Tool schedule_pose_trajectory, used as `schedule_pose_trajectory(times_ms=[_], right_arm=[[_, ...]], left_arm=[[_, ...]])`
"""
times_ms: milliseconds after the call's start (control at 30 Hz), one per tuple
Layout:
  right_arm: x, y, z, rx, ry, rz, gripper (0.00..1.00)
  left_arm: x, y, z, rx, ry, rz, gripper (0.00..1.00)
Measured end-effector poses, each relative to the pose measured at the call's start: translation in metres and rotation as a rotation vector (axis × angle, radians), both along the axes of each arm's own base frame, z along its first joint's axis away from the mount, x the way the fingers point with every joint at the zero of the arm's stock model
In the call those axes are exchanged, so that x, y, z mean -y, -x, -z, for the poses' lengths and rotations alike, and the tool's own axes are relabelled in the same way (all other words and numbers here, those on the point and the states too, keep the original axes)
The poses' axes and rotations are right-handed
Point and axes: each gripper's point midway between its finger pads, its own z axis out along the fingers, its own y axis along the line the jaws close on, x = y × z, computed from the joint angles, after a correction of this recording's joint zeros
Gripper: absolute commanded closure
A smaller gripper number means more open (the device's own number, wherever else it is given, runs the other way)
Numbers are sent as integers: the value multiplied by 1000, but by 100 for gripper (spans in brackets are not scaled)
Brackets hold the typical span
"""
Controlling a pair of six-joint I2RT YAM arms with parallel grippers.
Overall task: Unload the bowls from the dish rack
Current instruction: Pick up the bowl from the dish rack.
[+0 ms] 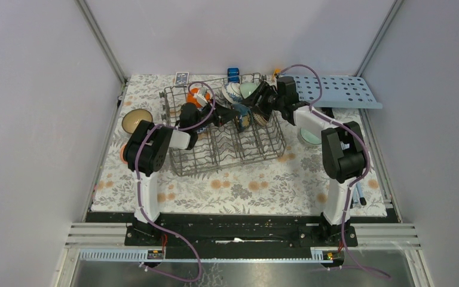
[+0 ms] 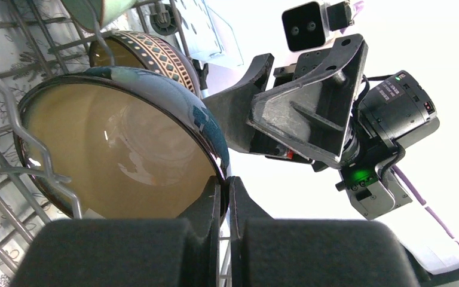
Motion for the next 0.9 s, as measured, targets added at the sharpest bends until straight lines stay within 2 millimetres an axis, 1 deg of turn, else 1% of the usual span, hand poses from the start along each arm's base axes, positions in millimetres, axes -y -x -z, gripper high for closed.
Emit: schedule_pose_trajectory(times_ms=[233, 433, 600, 733, 833, 900], right_arm=[[1, 6, -16, 8, -12, -13, 28], [5, 9, -38, 42, -36, -23, 28], [14, 9, -47, 57, -44, -10, 27], [27, 18, -53, 61, -65, 4, 27], [33, 28, -65, 87, -100, 9, 27], [34, 34, -77, 115, -131, 5, 27]], left_arm=[[-1, 6, -7, 16, 16, 17, 100], [-1, 7, -6, 13, 17, 21, 100], [-1, 9, -7, 2, 26, 25, 100], [-2, 12, -11, -3, 52, 35, 100], [-3, 12, -16, -2, 69, 38, 100], [-3, 12, -17, -3, 75, 40, 100]])
